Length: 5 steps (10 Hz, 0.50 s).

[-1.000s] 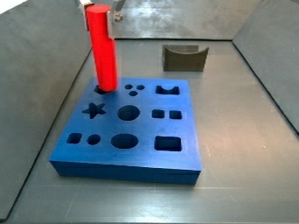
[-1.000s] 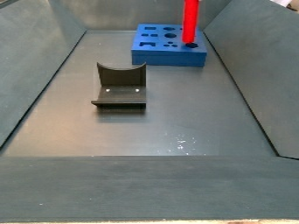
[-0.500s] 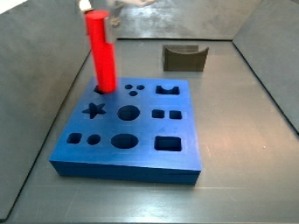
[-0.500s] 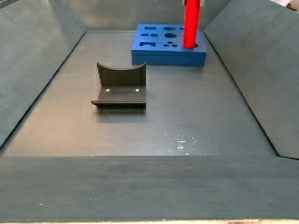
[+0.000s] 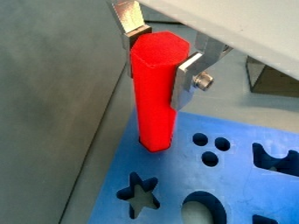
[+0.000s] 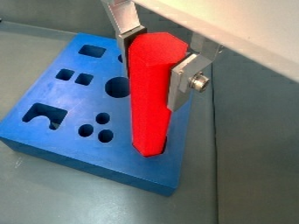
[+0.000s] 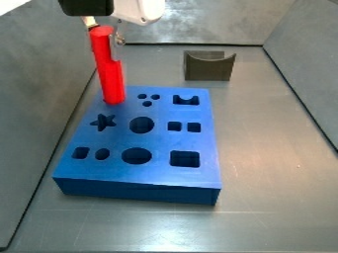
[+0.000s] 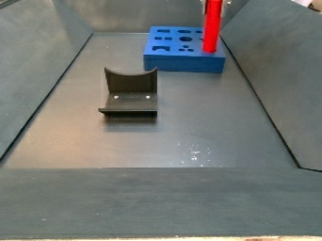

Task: Pick up the hexagon object. Move up. Place the hexagon object on the fixture. Regrasp the hexagon object. Move to above the board. Insert the hexagon object.
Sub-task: Insert the hexagon object.

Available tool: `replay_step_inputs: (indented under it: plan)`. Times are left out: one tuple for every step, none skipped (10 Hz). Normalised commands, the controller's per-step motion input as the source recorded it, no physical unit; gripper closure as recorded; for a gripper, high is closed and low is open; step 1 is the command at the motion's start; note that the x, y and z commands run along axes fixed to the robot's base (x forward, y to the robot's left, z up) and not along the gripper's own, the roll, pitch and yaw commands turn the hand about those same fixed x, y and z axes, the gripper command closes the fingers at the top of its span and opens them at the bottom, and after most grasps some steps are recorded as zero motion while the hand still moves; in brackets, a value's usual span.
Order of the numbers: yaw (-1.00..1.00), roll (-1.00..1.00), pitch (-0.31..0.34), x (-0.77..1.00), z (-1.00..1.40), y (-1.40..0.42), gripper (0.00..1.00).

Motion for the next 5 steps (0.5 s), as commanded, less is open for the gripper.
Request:
replay_step_inputs:
  plan:
    - [-0.19,-0.33,-0.1,0.0,-0.48,0.2,1.0]
    - [-0.25,-0.37,-0.174,0.0,-0.39,0.14,1.0]
    - [-0.15,-0.3,-0.134,-0.03,-0.55,0.18,1.0]
    - [0.0,0.0,-0.077,-0.06,-0.1,0.0,1.0]
    - [0.0,0.0,0.0,0.0,0.0,0.0,1.0]
